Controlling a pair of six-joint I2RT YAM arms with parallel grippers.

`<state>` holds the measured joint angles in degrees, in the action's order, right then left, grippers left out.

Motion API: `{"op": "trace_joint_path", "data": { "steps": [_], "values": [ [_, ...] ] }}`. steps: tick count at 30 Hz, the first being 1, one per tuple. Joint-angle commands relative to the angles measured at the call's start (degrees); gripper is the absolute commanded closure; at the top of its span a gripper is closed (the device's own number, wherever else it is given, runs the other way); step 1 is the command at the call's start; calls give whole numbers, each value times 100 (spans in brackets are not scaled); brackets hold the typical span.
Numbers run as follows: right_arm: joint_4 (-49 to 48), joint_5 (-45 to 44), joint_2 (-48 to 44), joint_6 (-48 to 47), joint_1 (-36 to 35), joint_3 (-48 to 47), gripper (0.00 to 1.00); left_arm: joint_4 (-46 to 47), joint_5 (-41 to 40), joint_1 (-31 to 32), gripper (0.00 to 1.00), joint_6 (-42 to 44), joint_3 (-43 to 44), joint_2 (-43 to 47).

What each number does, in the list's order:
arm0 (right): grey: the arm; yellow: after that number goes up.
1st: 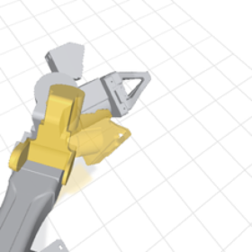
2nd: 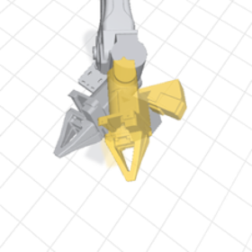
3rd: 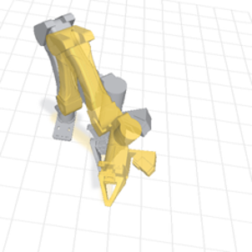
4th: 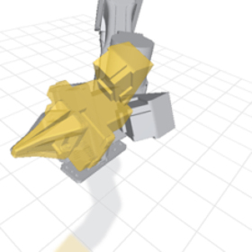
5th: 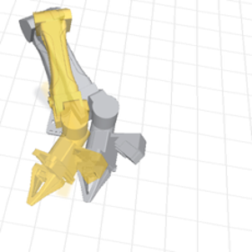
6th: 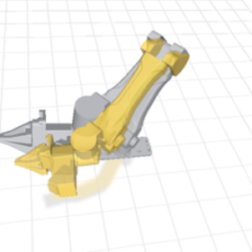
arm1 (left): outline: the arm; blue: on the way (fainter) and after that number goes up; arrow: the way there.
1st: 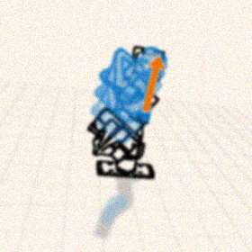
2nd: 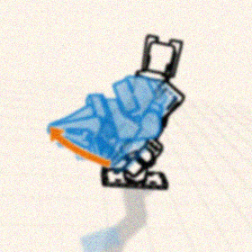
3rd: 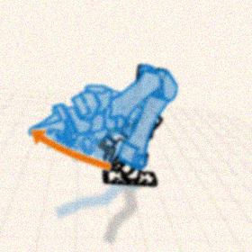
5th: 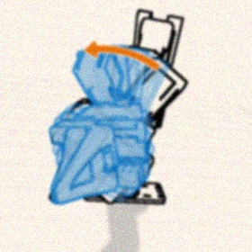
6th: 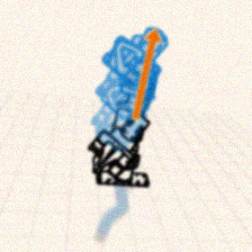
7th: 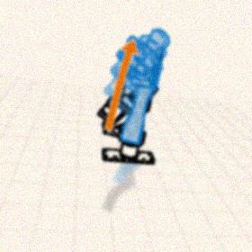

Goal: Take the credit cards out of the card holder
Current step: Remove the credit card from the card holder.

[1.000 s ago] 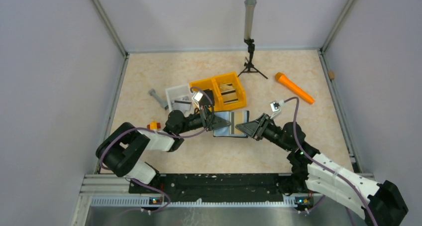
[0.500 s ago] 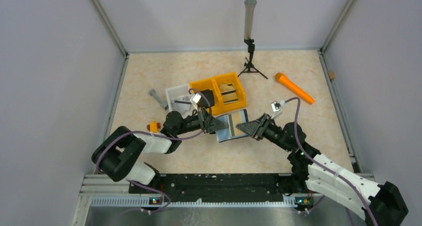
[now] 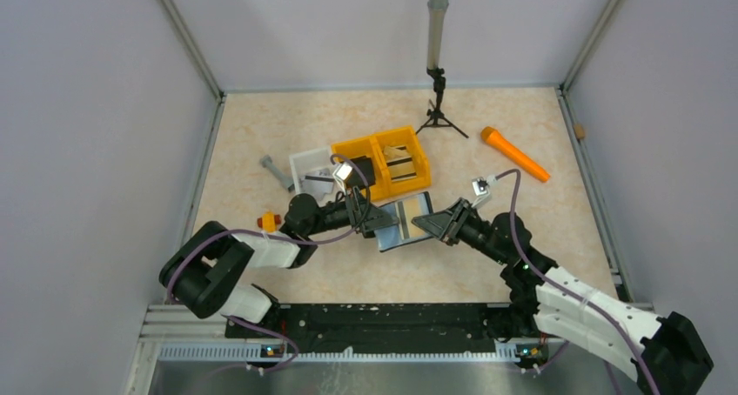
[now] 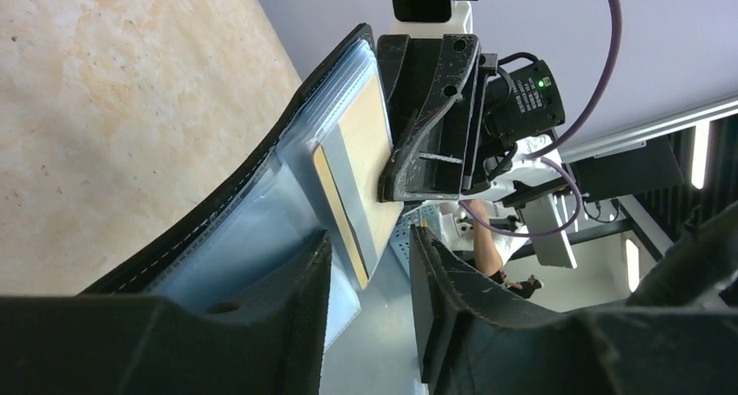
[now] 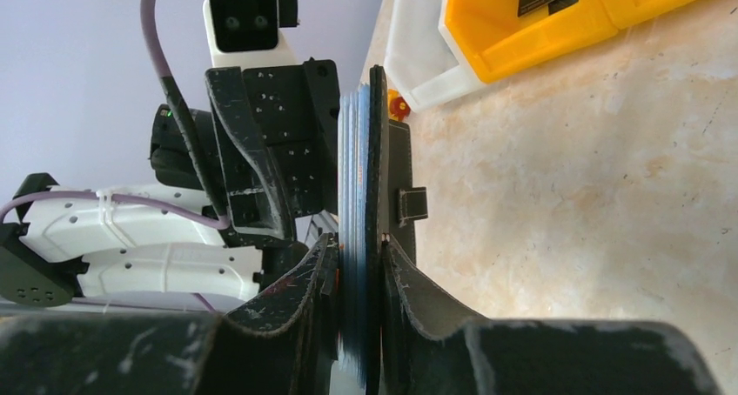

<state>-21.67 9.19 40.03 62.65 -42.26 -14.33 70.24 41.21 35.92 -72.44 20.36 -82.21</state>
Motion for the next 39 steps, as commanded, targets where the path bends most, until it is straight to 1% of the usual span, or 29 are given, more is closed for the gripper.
{"op": "trace_joint_path", "data": {
  "steps": [1, 6, 12, 13, 14, 16, 21, 29, 31, 35, 36, 38, 39],
  "values": [
    [-866, 229, 128, 178, -81, -103, 89, 259, 86, -2, 61, -3, 162, 59],
    [-1121, 389, 334, 197, -80, -94, 89, 165, 101, 57, 63, 4, 273, -29],
    [-1151, 557, 487, 150, -81, -166, 90, 134, 136, 127, 66, 20, 388, -198],
    [-1162, 572, 481, 147, -81, -167, 91, 157, 140, 127, 71, 24, 384, -214],
    [-1154, 564, 461, 146, -81, -167, 91, 198, 141, 127, 79, 40, 365, -219],
    [-1085, 522, 390, 122, -81, -158, 91, 250, 68, 124, 99, 62, 311, -197],
    [-719, 228, -24, 67, -85, -105, 83, 290, 67, 87, 100, 81, 249, -171],
    [-11, -220, -713, -22, -70, -103, 84, 345, 176, 16, 100, 66, 116, -147],
    [14, -221, -744, -34, -74, -97, 79, 344, 185, 13, 100, 64, 84, -120],
    [-62, -191, -659, 1, -58, -67, 74, 305, 188, 8, 100, 94, 65, -77],
    [-135, -173, -630, 13, -62, -52, 74, 292, 198, 10, 100, 99, 65, -79],
    [-294, -92, -535, 45, -63, -44, 81, 270, 226, 11, 100, 75, 100, -119],
    [-385, -40, -488, 60, -63, -44, 82, 279, 280, 7, 98, 47, 145, -157]
  ]
}}
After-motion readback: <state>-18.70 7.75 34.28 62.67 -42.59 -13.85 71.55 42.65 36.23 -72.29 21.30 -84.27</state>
